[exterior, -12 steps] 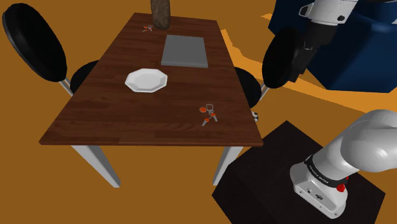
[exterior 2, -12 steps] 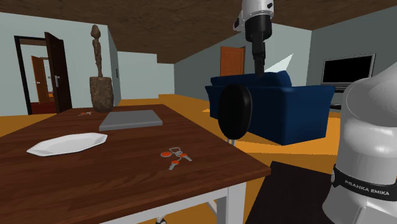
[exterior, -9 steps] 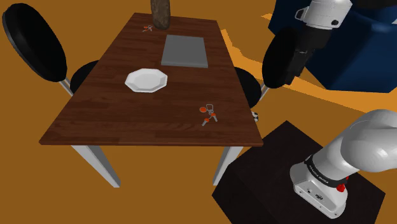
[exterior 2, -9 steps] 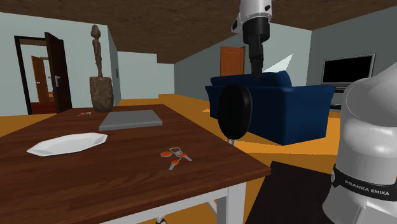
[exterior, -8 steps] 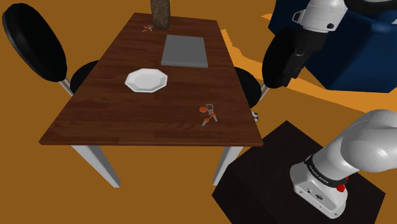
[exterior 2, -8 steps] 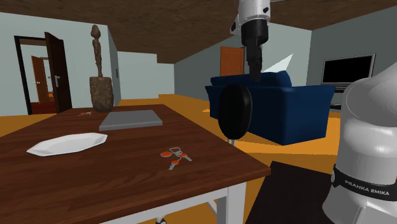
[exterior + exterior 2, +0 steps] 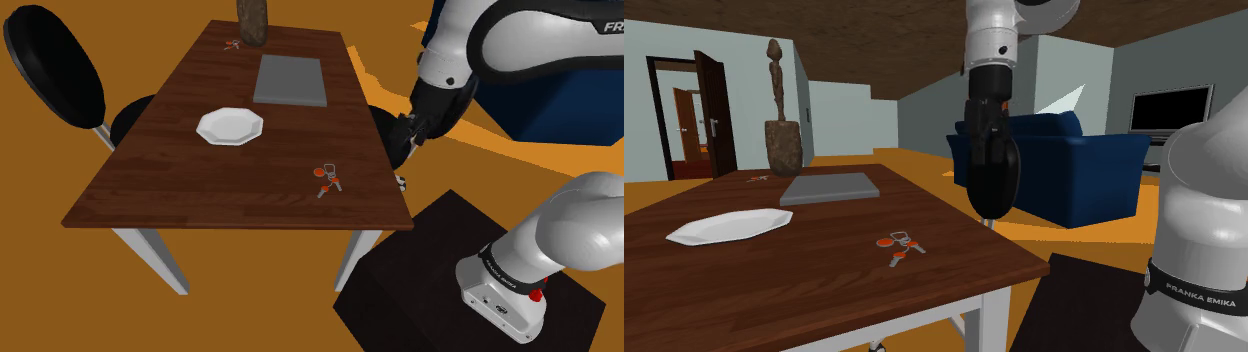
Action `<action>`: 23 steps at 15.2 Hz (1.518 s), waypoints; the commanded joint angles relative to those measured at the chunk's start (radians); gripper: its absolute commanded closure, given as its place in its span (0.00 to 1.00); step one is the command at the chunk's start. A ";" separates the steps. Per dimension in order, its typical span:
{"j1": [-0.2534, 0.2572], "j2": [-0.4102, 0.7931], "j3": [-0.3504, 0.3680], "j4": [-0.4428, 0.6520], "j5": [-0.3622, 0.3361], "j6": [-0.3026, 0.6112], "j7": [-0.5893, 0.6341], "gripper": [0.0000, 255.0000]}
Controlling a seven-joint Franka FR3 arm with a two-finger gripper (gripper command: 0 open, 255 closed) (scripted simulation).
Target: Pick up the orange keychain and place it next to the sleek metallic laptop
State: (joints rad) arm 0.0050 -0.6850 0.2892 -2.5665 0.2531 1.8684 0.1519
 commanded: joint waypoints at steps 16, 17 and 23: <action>-0.121 0.509 0.337 0.112 -0.129 0.515 0.504 0.00; -0.123 0.522 0.340 0.107 -0.137 0.530 0.510 0.00; -0.132 0.568 0.351 0.093 -0.171 0.584 0.536 0.00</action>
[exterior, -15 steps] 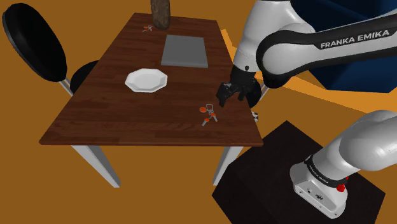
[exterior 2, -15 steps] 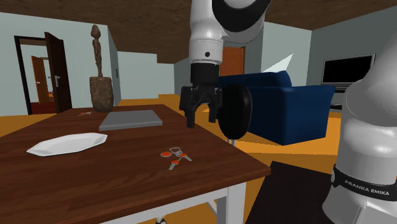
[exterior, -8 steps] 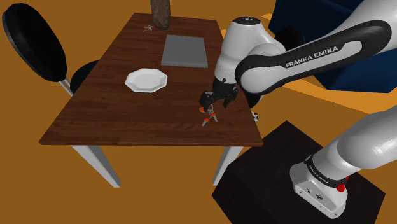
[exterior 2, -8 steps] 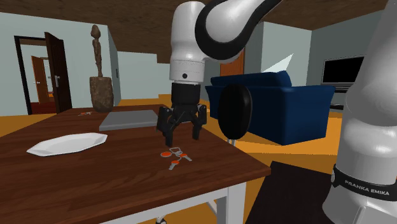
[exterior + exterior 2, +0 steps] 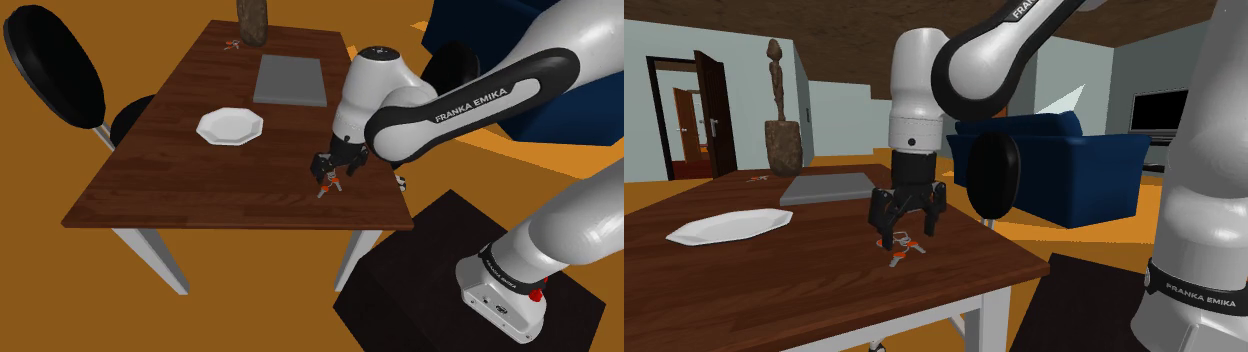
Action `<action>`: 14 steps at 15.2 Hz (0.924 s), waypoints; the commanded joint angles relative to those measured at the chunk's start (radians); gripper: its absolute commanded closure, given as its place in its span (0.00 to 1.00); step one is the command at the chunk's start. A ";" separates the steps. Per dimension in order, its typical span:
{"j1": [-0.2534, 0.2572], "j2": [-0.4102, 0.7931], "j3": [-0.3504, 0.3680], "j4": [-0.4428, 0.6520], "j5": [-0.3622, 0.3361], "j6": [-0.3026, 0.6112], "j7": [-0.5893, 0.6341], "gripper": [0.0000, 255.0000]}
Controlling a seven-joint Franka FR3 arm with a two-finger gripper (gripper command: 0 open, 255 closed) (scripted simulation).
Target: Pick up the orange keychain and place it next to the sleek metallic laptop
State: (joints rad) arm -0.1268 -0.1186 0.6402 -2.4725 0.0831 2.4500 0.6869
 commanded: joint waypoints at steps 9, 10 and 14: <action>0.000 0.000 0.000 -0.002 0.000 0.003 0.000 1.00; 0.000 0.000 0.001 -0.003 0.000 0.004 0.001 1.00; 0.000 0.001 0.000 -0.001 -0.001 0.002 0.000 1.00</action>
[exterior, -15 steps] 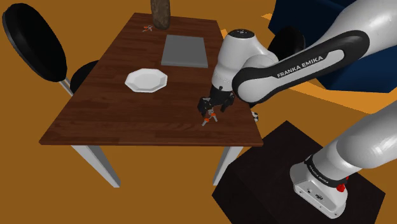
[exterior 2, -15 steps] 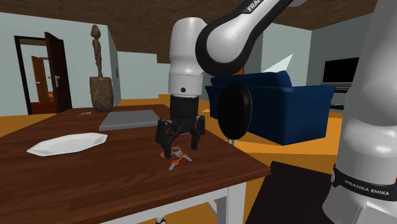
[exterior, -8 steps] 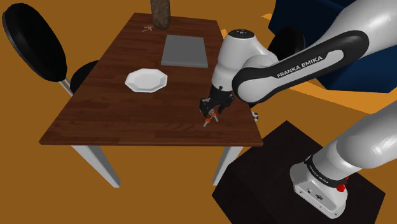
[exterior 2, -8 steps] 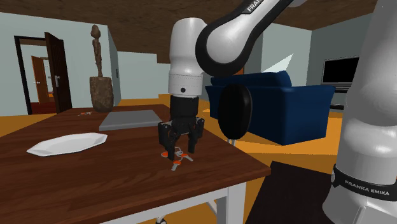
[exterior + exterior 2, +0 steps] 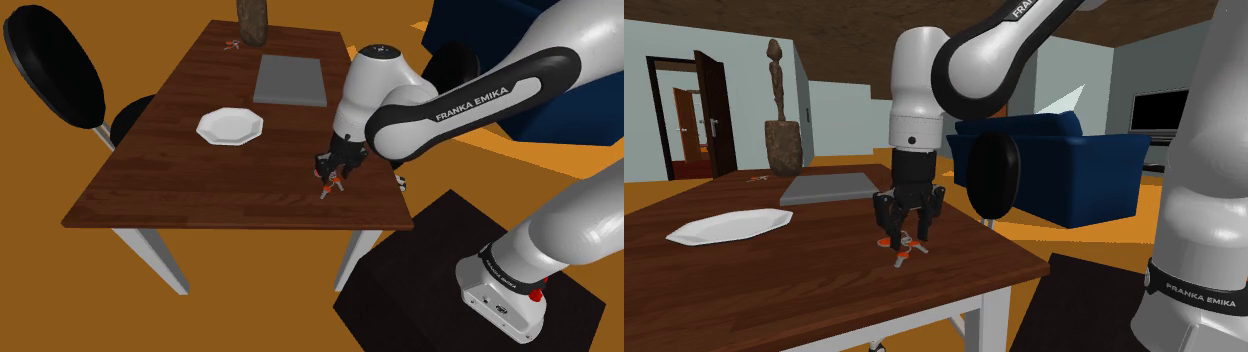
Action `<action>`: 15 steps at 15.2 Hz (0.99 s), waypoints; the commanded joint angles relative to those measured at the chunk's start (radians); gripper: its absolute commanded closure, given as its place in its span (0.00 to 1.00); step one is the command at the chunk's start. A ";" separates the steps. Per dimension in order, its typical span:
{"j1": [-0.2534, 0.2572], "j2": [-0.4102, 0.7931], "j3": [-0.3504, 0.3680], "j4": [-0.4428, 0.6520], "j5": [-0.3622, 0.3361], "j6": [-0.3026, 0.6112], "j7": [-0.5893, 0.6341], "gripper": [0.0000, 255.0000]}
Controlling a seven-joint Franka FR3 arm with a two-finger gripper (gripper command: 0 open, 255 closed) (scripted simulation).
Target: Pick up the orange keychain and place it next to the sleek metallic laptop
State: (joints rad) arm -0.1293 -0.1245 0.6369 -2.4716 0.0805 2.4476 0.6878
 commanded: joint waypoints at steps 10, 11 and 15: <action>0.019 -0.089 -0.024 0.050 0.063 -0.132 -0.049 1.00; 0.020 -0.098 -0.027 0.057 0.068 -0.147 -0.053 1.00; 0.025 -0.131 -0.040 0.087 0.082 -0.206 -0.066 1.00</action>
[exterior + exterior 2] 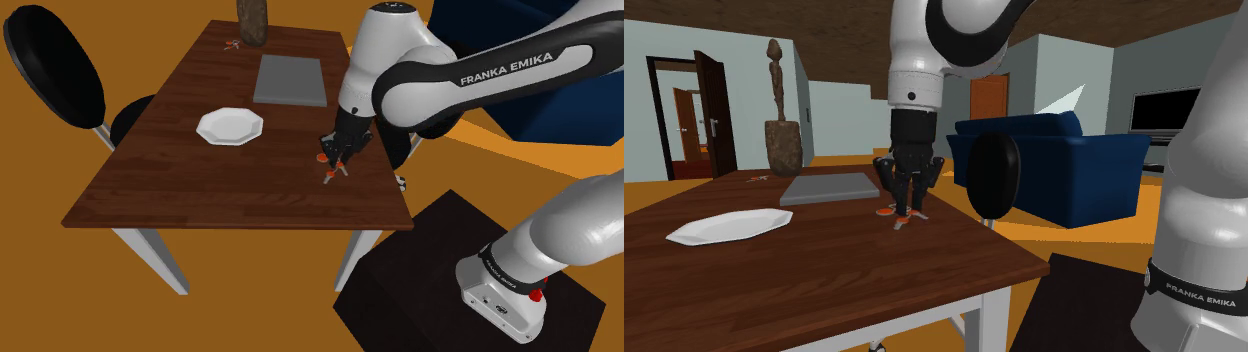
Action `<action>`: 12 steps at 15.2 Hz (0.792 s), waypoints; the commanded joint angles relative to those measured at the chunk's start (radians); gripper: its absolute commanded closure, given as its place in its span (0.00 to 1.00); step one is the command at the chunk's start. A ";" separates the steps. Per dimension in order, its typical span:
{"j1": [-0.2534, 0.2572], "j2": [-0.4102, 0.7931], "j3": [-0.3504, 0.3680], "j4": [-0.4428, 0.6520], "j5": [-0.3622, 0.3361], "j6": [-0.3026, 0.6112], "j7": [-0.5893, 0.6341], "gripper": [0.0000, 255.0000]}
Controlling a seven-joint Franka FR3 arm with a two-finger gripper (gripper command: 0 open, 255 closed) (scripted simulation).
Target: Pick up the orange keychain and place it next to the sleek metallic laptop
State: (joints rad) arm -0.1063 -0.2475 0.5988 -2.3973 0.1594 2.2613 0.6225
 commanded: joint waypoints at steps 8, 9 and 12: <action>-0.049 0.121 -0.007 0.182 -0.088 -0.076 0.010 1.00; -0.059 0.161 -0.007 0.220 -0.115 -0.080 0.017 1.00; -0.075 0.282 -0.012 0.339 -0.194 -0.099 0.037 1.00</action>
State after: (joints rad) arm -0.1742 -0.0071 0.5905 -2.0964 -0.0065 2.1668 0.6558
